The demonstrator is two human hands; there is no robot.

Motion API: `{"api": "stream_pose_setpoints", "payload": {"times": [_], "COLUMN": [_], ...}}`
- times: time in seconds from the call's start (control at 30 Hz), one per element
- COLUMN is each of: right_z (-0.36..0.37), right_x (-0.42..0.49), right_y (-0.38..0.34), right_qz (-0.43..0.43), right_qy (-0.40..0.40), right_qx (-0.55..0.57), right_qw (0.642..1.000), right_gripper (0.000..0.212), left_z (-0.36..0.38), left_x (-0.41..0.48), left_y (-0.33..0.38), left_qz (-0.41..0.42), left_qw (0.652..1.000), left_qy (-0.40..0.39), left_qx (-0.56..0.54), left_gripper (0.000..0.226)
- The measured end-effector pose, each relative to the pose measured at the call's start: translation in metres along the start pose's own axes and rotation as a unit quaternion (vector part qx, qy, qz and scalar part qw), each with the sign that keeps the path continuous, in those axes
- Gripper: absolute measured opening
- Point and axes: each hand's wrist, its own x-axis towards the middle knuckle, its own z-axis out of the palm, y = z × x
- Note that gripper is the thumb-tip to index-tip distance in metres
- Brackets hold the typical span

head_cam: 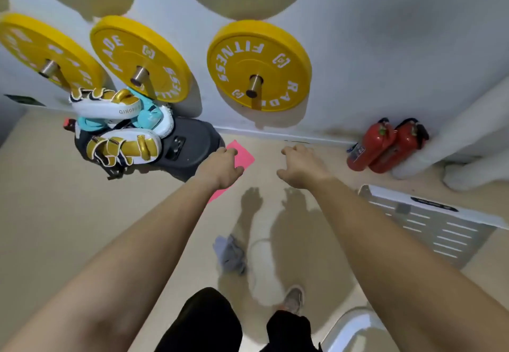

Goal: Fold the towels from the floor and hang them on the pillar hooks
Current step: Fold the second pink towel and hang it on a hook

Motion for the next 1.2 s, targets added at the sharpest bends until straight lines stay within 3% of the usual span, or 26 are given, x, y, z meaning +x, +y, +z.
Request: {"api": "stream_pose_setpoints", "payload": {"times": [0.27,0.5,0.73,0.87,1.0,1.2], "right_z": [0.18,0.435,0.649,0.718,0.76,0.772], "right_x": [0.122,0.289,0.447,0.501,0.531,0.525], "right_y": [-0.067,-0.115,-0.096,-0.077,-0.068,-0.06], "right_qz": [-0.029,-0.019,-0.033,-0.018,-0.021,-0.031], "right_qy": [-0.083,-0.122,-0.11,-0.079,-0.041,-0.029], "right_qx": [0.002,0.027,0.039,0.052,0.072,0.054], "right_qw": [0.996,0.992,0.993,0.995,0.996,0.998], "right_gripper": [0.06,0.059,0.061,0.059,0.055,0.058], "left_z": [0.128,0.346,0.536,0.602,0.645,0.661], "left_x": [0.057,0.169,0.325,0.395,0.437,0.42], "left_y": [-0.171,-0.36,-0.483,-0.519,-0.548,-0.548], "left_qz": [-0.094,-0.18,-0.177,-0.181,-0.182,-0.047], "left_qw": [0.993,0.976,0.977,0.98,0.983,0.995], "left_qy": [-0.007,-0.083,-0.06,-0.016,0.009,0.058], "left_qx": [-0.066,-0.087,-0.106,-0.076,-0.033,0.066], "left_gripper": [0.051,0.053,0.055,0.064,0.056,0.038]}}
